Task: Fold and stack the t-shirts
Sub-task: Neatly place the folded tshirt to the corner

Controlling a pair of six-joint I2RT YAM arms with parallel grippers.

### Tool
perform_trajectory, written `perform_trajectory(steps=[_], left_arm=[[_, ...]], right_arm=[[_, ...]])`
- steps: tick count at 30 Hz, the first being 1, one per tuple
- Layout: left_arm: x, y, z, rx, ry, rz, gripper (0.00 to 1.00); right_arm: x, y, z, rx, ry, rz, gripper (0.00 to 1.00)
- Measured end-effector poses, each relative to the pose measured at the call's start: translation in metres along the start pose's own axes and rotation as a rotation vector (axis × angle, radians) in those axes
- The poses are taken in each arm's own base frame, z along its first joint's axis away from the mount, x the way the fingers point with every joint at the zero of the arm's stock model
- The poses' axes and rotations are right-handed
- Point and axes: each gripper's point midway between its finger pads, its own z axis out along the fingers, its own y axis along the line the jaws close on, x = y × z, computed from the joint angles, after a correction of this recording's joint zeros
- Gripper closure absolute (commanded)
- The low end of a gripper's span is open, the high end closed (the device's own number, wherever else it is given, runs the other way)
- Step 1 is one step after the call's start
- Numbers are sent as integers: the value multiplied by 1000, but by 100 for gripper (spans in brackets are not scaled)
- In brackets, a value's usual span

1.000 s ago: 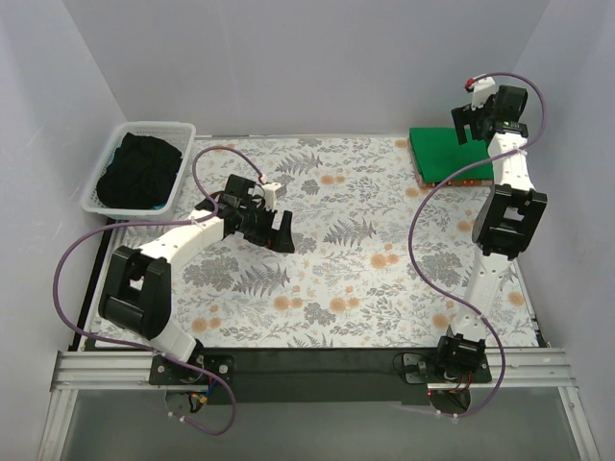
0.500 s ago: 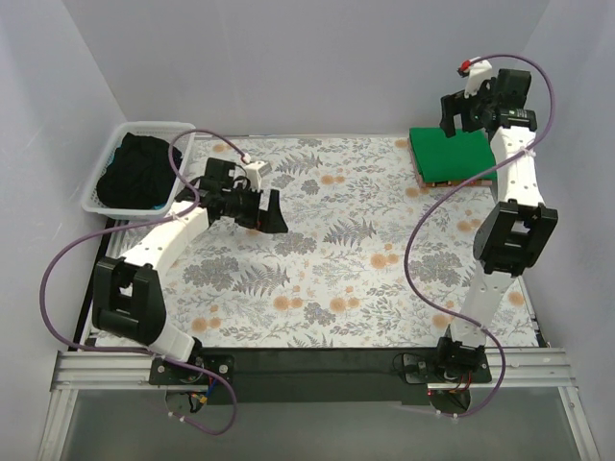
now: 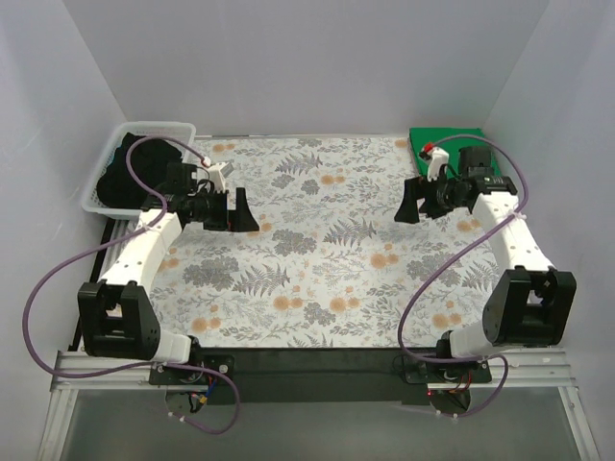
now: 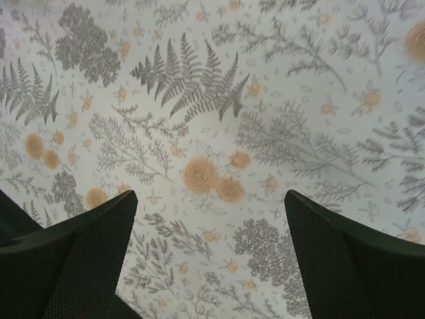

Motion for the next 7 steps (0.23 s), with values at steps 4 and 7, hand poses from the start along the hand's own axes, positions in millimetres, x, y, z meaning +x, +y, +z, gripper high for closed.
perform_trajectory(steps=[4,7], left_arm=[[25,4,-4,-35,29,-21,5],[34,7,-7,-66,38,-31,4]], right_arm=[[46,13,-1,-11,63,30,2],[63,24,-4,-19,74,12,2]])
